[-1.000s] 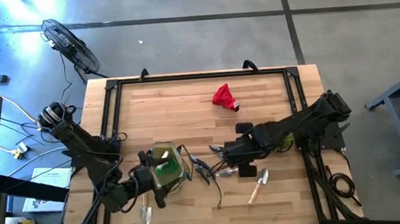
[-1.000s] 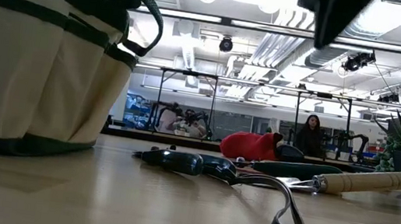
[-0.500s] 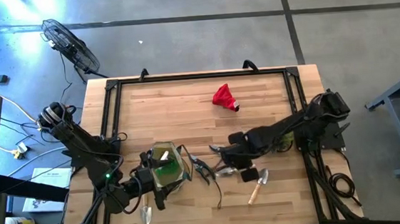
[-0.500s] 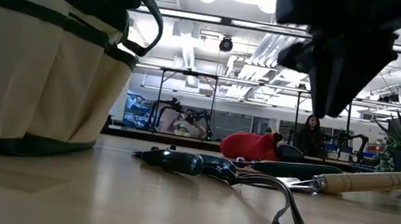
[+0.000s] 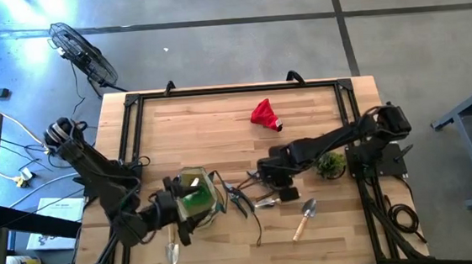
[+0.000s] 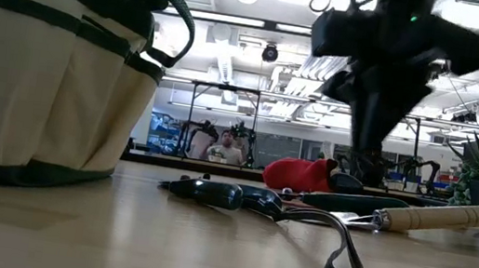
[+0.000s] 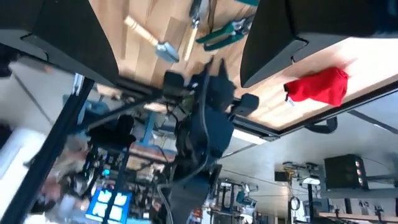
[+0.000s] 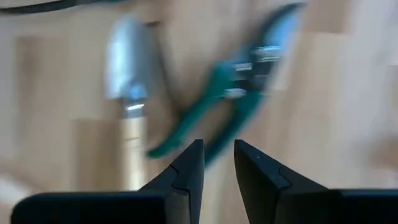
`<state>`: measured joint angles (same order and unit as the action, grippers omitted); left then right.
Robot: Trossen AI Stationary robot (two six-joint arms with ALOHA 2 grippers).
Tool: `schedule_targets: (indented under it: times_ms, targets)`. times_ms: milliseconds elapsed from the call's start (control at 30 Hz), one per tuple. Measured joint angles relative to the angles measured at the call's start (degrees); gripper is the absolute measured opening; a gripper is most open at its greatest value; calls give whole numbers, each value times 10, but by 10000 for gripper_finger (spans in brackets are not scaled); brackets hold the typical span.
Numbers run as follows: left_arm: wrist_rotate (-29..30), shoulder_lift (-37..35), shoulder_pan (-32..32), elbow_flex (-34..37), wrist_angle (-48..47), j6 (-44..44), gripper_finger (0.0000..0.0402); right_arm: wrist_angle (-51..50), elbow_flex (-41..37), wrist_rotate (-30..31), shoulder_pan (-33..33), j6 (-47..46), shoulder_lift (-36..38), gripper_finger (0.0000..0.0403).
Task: Pick & Place Garden tools in Gardening bag
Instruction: Put the right green shears into the brown gardening bag
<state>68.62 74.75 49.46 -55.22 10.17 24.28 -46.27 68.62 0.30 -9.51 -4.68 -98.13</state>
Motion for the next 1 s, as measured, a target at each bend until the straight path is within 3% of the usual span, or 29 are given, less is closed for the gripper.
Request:
schedule_targets:
  times_ms: [200, 533, 700, 1000]
  targets:
    - [59, -54, 0, 0, -1, 0, 329, 17, 0, 81, 17, -19, 0, 80]
    - [187, -77, 0, 0, -112, 0, 329, 41, 0, 88, 27, -77, -4, 80]
    - [184, -77, 0, 0, -131, 0, 329, 36, 0, 51, 28, -140, -4, 80]
    - [130, -76, 0, 0, -134, 0, 329, 33, -36, 41, 0, -204, -4, 80]
